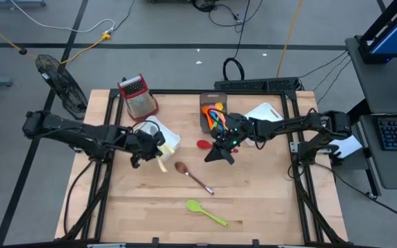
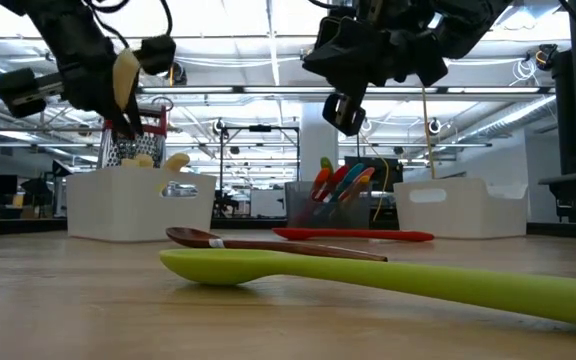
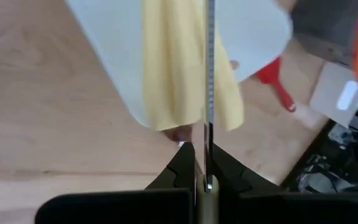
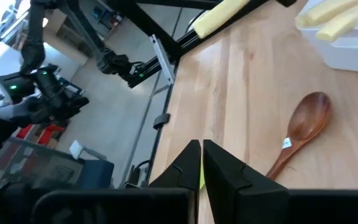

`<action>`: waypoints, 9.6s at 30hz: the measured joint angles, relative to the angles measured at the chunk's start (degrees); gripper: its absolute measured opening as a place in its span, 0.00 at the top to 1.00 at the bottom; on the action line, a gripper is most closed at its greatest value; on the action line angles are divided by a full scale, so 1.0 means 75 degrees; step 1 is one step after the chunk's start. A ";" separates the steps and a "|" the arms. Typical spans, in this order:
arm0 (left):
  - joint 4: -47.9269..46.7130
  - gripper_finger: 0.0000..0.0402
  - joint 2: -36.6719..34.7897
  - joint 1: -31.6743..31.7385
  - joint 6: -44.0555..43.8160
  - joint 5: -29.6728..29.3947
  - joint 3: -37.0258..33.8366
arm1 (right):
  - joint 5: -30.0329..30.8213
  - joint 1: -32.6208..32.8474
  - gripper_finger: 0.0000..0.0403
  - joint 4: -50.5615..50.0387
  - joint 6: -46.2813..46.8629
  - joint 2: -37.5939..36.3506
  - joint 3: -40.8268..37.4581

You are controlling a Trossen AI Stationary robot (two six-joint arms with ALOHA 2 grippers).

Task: Pick & Place Kitchen Items
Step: Put the yellow table knife into the left white bin, then put the red serving spoon into the right white bin

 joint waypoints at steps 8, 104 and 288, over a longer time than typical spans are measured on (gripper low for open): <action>0.0059 0.97 -0.0002 0.0822 -0.0115 0.0942 -0.0062 | -0.0397 -0.0024 0.98 0.0053 0.0000 0.0000 0.0000; 0.2856 0.50 -0.0271 -0.0467 0.4344 -0.1522 -0.0062 | -0.1773 -0.0161 0.98 -0.1063 -0.1134 -0.0006 -0.0003; 0.1616 0.50 -0.3115 -0.1992 1.4524 -0.2018 -0.0062 | 0.7238 0.1081 0.96 -0.7717 0.8446 -0.3715 0.0650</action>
